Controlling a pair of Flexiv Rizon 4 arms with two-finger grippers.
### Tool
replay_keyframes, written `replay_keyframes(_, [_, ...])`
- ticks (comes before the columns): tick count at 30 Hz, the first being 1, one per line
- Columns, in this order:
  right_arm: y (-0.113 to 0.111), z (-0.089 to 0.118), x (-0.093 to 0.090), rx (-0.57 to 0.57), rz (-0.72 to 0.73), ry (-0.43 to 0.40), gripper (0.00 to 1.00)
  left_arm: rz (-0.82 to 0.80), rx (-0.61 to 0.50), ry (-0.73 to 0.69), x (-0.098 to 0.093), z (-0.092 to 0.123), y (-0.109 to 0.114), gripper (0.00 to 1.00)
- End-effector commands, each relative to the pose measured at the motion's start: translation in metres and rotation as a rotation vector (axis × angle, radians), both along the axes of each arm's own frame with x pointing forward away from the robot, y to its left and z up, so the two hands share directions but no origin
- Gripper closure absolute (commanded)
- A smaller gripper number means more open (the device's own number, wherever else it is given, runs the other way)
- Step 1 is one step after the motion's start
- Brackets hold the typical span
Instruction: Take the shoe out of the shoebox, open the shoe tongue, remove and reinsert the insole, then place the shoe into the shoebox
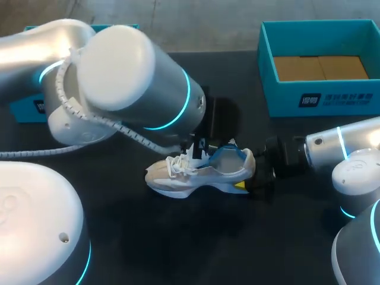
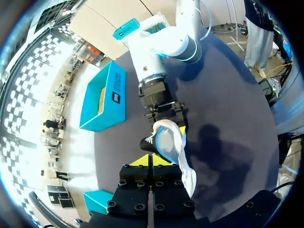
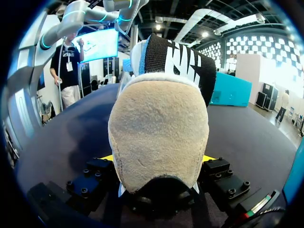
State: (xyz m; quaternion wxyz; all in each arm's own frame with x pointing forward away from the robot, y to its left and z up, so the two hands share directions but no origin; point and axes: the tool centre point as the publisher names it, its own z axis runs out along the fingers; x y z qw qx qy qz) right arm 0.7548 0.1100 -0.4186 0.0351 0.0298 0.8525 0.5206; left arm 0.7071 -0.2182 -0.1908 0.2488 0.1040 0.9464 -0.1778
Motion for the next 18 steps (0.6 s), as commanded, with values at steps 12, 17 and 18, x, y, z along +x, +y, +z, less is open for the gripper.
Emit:
replay_keyframes(12, [0.001, -0.001, 0.000, -0.003, -0.001, 0.000, 1.00, 0.012, -0.033, -0.043, -0.009, 0.001, 0.015, 0.66])
replay_keyframes(17, [0.001, -0.001, 0.000, -0.003, -0.001, 0.000, 1.00, 0.022, -0.027, -0.034, -0.004, -0.008, 0.011, 0.56])
replay_keyframes(18, [0.001, -0.001, 0.000, -0.003, -0.001, 0.000, 1.00, 0.022, -0.027, -0.032, -0.003, -0.010, 0.010, 0.55])
